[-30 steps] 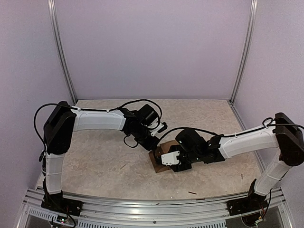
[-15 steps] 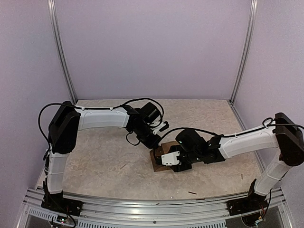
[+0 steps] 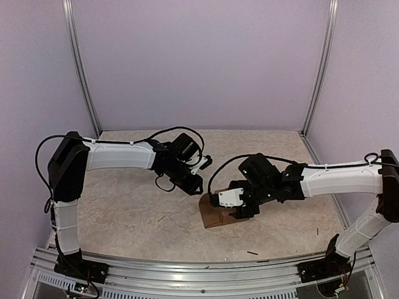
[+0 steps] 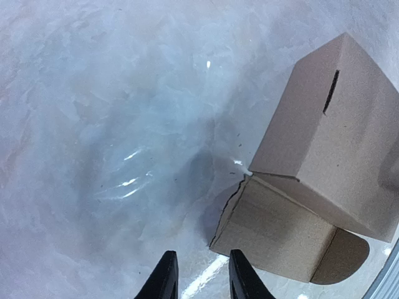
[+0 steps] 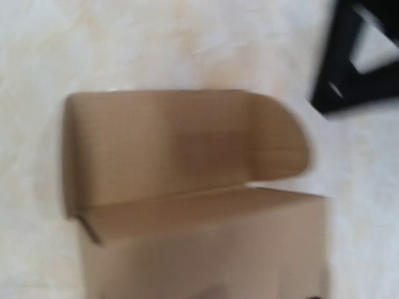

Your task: Fold the paper box

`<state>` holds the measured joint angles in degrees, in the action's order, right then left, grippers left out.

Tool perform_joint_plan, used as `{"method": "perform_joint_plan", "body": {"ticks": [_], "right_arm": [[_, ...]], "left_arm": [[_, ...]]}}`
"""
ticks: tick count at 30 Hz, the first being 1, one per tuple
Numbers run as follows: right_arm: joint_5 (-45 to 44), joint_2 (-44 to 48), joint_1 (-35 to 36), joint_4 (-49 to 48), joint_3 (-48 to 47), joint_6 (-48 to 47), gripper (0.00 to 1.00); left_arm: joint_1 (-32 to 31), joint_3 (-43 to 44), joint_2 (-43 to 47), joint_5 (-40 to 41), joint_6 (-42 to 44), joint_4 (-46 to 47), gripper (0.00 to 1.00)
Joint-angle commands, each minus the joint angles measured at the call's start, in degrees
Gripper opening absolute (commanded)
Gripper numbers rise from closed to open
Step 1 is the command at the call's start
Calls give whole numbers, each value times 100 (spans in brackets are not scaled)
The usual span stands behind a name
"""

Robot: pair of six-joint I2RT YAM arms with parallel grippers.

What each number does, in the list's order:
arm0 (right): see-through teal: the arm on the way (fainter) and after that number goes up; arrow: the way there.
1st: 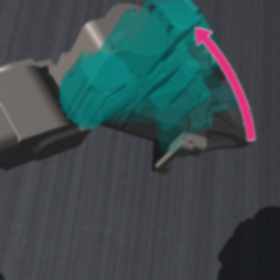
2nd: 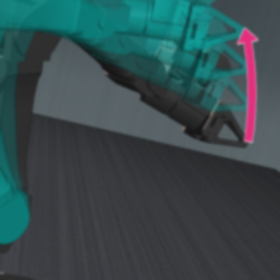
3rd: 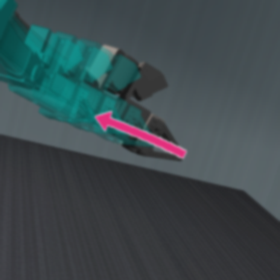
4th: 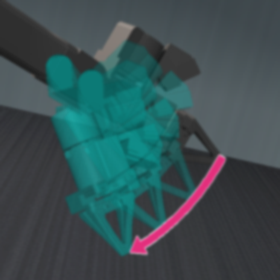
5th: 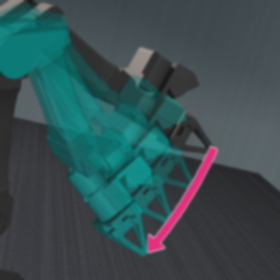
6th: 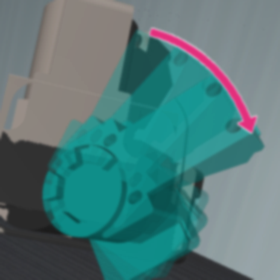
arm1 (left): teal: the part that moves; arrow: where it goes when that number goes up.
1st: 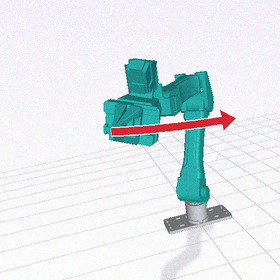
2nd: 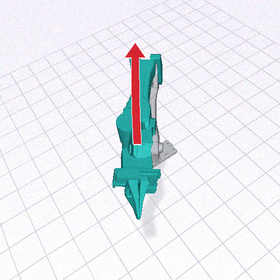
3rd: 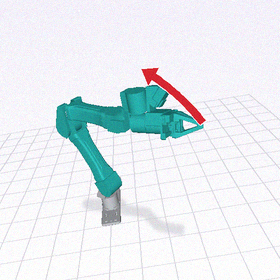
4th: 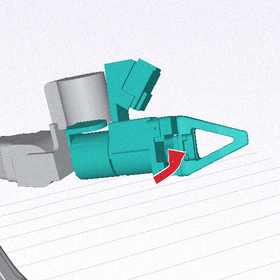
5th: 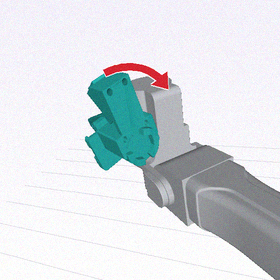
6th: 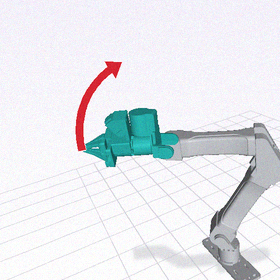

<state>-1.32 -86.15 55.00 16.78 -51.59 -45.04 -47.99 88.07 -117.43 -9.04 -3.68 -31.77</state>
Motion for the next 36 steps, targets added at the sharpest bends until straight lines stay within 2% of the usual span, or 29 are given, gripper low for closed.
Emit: {"method": "perform_joint_plan", "body": {"ticks": [1,8,11,14,19,23,31,36], "right_arm": [[790,341,-495,671,-323,334,73],[1529,112,-1363,473,-462,902,77],[1865,-175,-1610,610,-719,1027,77],[1981,-498,-1799,661,-994,1050,77],[2167,-954,-2190,801,-1250,1279,74],[2156,-899,-2377,789,-1042,1186,70],[2086,-982,-2437,621,-594,1240,69],[2121,-967,-2851,577,-356,1199,68]], "left_arm": [[212,-1107,1032,45,-832,962,32],[492,-3211,2160,-801,-2824,2679,42],[656,-3802,2266,-1344,-3491,3482,44],[698,-3982,2089,-1819,-3978,4100,44],[625,-3775,1744,-1684,-3895,3960,44],[624,-3743,1758,-1588,-3837,3881,44],[624,-3684,1708,-1487,-3748,3714,44],[615,-3653,1659,-1526,-3762,3742,44]]}}
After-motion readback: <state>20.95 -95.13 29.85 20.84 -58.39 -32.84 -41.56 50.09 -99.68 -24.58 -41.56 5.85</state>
